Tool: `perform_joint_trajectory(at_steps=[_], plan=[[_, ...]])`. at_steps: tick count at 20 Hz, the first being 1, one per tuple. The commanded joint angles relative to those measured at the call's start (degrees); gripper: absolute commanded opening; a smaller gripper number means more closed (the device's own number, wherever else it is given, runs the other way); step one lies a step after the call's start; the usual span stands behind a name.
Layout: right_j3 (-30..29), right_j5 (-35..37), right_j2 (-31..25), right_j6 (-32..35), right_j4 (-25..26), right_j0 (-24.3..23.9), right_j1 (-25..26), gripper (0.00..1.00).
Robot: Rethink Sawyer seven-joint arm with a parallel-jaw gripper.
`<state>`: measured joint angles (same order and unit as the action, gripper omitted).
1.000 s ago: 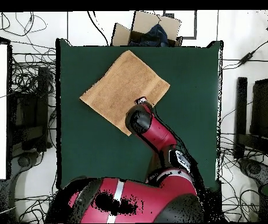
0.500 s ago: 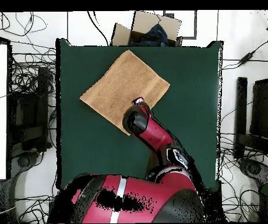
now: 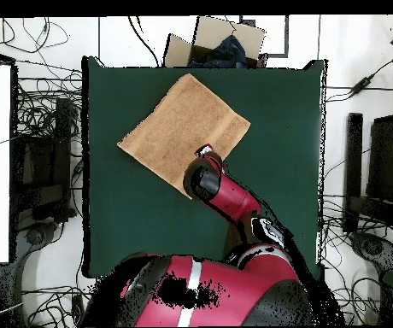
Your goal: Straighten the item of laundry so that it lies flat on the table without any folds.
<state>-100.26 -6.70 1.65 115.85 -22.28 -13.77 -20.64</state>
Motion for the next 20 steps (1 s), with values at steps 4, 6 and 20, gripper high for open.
perform_joint_trajectory(at_steps=[4,6,20], plan=[[-4.36,2.53,3.28,2.83,10.12,-7.72,2.45,1.00],[-5.05,3.08,3.89,2.15,12.50,-9.41,1.86,1.00],[-7.68,9.35,6.47,1.62,21.94,-13.72,-4.75,1.00]])
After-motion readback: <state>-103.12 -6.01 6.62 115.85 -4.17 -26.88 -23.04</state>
